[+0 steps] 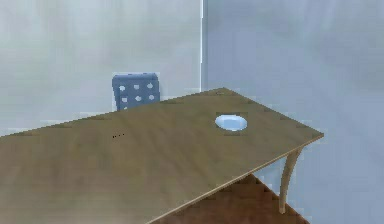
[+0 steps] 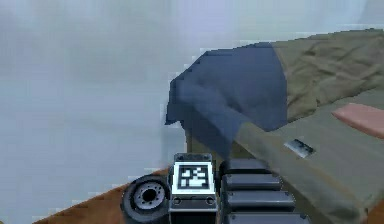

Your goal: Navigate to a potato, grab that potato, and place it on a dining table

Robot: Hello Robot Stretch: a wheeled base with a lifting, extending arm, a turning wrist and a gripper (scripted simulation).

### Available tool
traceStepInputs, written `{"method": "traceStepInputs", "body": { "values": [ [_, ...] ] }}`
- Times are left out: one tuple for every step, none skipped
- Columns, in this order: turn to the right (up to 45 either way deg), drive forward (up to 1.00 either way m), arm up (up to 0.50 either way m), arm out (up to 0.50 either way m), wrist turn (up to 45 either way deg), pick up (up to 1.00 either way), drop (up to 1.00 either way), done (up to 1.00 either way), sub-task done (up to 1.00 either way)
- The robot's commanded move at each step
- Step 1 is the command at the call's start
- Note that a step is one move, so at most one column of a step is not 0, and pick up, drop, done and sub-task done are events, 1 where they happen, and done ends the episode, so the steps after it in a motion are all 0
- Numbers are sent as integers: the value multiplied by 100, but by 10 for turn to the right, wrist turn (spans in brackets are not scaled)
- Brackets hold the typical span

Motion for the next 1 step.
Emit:
{"method": "traceStepInputs", "body": {
  "values": [
    [-30,0,0,0,0,0,0,0,0]
  ]
}}
